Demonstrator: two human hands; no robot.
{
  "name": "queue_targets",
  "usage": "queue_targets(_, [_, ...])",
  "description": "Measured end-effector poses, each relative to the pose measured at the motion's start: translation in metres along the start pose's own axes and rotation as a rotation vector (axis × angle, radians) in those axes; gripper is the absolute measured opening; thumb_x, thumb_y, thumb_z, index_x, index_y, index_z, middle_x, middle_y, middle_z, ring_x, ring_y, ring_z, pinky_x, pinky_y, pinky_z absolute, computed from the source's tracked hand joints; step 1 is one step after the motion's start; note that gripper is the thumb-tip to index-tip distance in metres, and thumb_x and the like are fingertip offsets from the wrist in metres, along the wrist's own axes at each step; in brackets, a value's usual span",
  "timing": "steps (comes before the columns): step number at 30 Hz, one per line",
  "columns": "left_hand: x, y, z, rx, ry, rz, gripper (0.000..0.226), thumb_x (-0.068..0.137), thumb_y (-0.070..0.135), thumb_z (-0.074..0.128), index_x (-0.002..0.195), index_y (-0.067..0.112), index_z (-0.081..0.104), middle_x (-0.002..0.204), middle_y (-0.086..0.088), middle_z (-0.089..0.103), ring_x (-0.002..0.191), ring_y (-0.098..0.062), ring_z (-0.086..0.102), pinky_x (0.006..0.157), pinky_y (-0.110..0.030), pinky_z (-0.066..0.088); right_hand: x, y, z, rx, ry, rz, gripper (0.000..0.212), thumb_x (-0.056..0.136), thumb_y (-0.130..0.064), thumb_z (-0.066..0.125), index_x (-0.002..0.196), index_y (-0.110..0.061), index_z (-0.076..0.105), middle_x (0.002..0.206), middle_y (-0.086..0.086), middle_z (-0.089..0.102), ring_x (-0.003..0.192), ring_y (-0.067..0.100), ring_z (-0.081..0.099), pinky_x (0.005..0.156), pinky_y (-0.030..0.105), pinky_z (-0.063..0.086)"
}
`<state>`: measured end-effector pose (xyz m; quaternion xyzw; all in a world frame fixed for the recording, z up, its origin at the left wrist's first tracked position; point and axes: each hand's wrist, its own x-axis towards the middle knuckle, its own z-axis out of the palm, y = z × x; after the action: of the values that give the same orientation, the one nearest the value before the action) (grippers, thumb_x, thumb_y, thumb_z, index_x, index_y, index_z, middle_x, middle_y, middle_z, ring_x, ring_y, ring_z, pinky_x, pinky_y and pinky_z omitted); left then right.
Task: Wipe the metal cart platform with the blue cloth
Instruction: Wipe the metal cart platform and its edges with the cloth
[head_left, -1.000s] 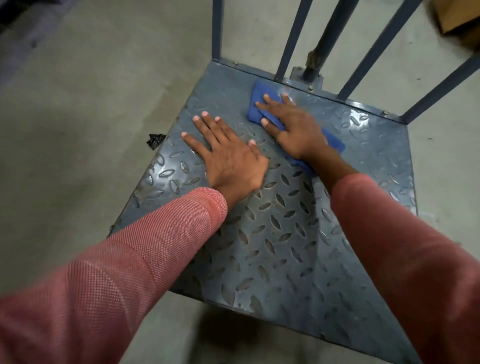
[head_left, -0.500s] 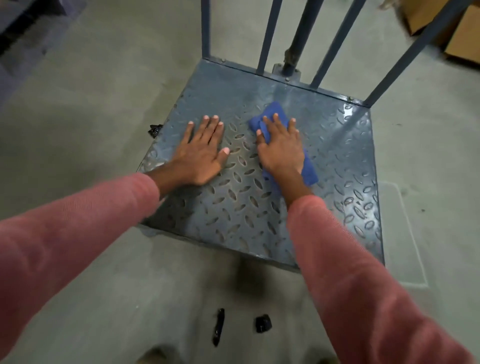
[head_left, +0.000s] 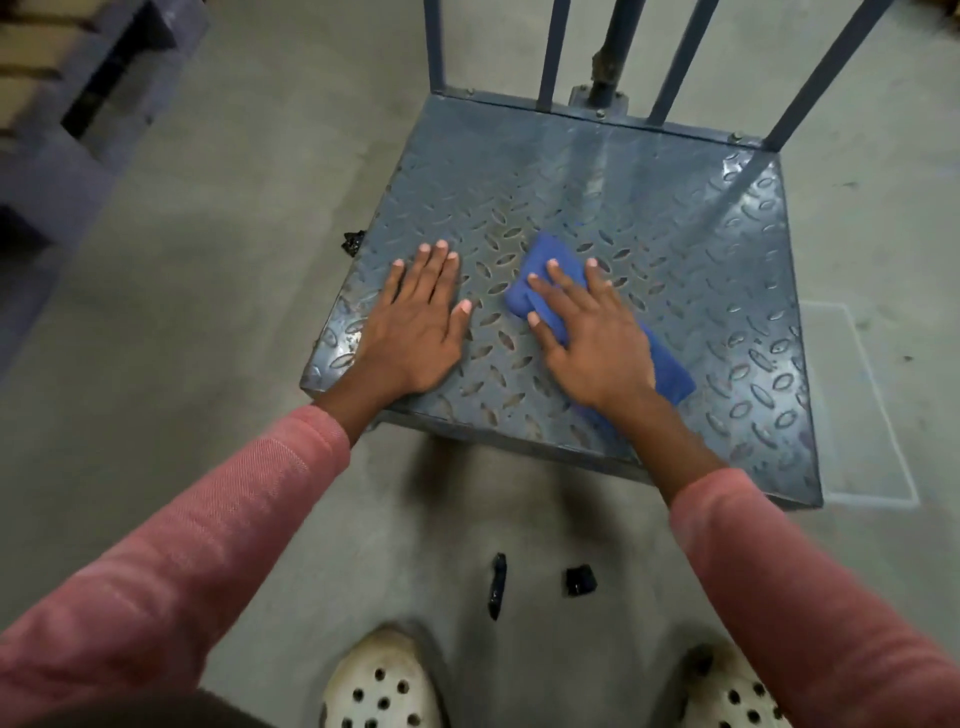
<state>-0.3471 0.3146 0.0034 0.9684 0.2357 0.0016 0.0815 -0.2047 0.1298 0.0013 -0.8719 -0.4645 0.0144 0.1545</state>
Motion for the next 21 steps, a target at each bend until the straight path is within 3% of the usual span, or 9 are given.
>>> queue_targets(3, [-0.007,0.0,0.003,-0.001,0.022,-0.013,0.077,0.101,0.05,0.002,0.166,0.009,0.009,0.174,-0.009,0.004,0.162,-0.023,-0.001,0.131,-0.045,-0.003,-0.014,-0.003,-0.002,0.026,-0.025,-0.085,0.052,0.103,-0.053,0.035,0.151,-0.035,0.042,0.161,-0.009,0.034,0.154,0.025,0.016,0.124,0.042,0.019])
queue_targets(8, [-0.016,0.001,0.004,0.0,0.042,-0.002,0.072,0.106,0.048,0.007,0.166,0.009,0.008,0.174,-0.009,0.003,0.161,-0.023,-0.003,0.131,-0.045,-0.003,-0.002,-0.027,0.004,-0.042,0.033,0.312,0.056,0.105,-0.051,0.029,0.156,-0.031,0.031,0.166,-0.004,0.023,0.155,0.032,0.008,0.126,0.046,0.01])
queue_targets(13, [-0.025,0.0,0.002,-0.048,0.067,0.0,0.071,0.104,0.043,0.01,0.165,0.009,0.016,0.174,-0.009,0.011,0.162,-0.023,0.004,0.131,-0.043,0.0,-0.013,-0.044,0.011,-0.017,-0.042,-0.065,0.058,0.101,-0.054,0.025,0.153,-0.032,0.038,0.163,-0.006,0.03,0.155,0.028,0.013,0.125,0.045,0.016])
queue_targets(15, [-0.031,-0.004,0.001,-0.058,0.074,0.002,0.069,0.106,0.045,0.012,0.166,0.012,0.017,0.174,-0.006,0.012,0.161,-0.021,0.005,0.131,-0.043,0.002,-0.009,-0.019,0.005,0.002,0.002,0.036,0.055,0.102,-0.054,0.03,0.152,-0.033,0.039,0.163,-0.006,0.031,0.154,0.029,0.015,0.124,0.048,0.017])
queue_targets(18, [-0.042,-0.011,0.002,-0.061,0.102,-0.039,0.068,0.107,0.048,0.013,0.166,0.015,0.018,0.174,-0.005,0.014,0.161,-0.02,0.007,0.131,-0.042,0.002,-0.014,0.004,-0.002,-0.003,0.063,0.373,0.056,0.104,-0.051,0.031,0.156,-0.03,0.033,0.165,-0.003,0.025,0.154,0.033,0.01,0.125,0.048,0.013])
queue_targets(19, [-0.046,-0.012,0.002,-0.055,0.119,-0.062,0.068,0.107,0.049,0.014,0.166,0.015,0.019,0.173,-0.005,0.015,0.161,-0.021,0.008,0.131,-0.043,0.003,-0.019,-0.002,-0.001,-0.017,0.077,0.427,0.057,0.104,-0.051,0.03,0.157,-0.029,0.03,0.166,-0.002,0.023,0.154,0.034,0.009,0.125,0.048,0.012])
queue_targets(21, [-0.053,-0.011,0.005,-0.041,0.144,-0.102,0.067,0.108,0.048,0.015,0.165,0.014,0.021,0.173,-0.007,0.017,0.161,-0.022,0.009,0.131,-0.044,0.005,-0.034,-0.025,0.002,-0.04,0.074,0.367,0.057,0.105,-0.05,0.029,0.158,-0.028,0.028,0.166,-0.002,0.021,0.154,0.034,0.008,0.126,0.047,0.012])
